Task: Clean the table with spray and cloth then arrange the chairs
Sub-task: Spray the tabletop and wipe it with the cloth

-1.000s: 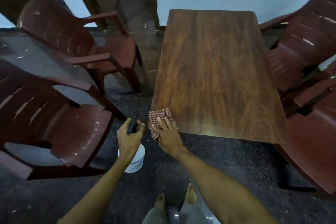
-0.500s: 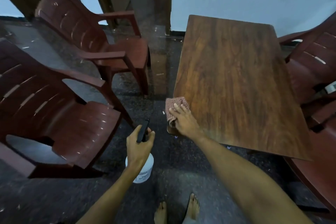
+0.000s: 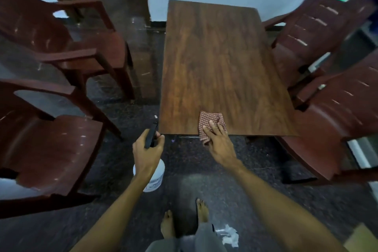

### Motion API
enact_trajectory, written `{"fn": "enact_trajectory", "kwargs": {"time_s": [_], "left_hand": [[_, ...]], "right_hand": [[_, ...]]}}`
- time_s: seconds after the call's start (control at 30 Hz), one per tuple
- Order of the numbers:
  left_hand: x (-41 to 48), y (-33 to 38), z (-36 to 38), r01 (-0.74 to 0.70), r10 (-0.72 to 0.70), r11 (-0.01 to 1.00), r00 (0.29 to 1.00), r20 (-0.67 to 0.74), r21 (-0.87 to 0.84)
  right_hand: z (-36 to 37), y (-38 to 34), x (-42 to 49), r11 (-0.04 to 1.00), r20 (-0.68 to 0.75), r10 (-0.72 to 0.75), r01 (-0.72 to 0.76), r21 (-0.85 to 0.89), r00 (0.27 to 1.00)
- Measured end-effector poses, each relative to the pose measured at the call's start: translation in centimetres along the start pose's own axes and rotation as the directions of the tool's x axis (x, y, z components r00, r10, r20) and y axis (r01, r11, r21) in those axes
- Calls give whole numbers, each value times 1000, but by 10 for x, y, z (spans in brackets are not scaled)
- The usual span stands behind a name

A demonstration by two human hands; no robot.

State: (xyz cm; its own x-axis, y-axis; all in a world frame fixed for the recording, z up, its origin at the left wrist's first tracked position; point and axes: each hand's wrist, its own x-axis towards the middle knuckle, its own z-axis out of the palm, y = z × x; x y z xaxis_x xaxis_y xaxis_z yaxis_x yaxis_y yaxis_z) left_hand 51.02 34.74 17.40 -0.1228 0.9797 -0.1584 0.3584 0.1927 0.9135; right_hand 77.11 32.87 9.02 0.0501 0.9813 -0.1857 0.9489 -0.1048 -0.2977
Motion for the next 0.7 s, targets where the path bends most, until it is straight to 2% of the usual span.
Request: {"fn": "enact_trajectory", "kwargs": {"time_s": [0.2,0.43,0.53,0.7], "left_hand": [[-25,18,50,-93,94,996,990,100,-13],[-44,19,121,-117,109,993,973,205,30],[-55,26,160,-123,110,992,967,232,41],[-75,46,230,-143,122,988,948,292,50]], "right_hand": [[-33,99,-29,962,-119,273,-274,14,955],[-62,197,-33,897,-199,435,-442,9,878],[-67,240,-45,904,-229,423,-426,38,877],[-62,281,-61,975,-215,220,-222,13,952]]}}
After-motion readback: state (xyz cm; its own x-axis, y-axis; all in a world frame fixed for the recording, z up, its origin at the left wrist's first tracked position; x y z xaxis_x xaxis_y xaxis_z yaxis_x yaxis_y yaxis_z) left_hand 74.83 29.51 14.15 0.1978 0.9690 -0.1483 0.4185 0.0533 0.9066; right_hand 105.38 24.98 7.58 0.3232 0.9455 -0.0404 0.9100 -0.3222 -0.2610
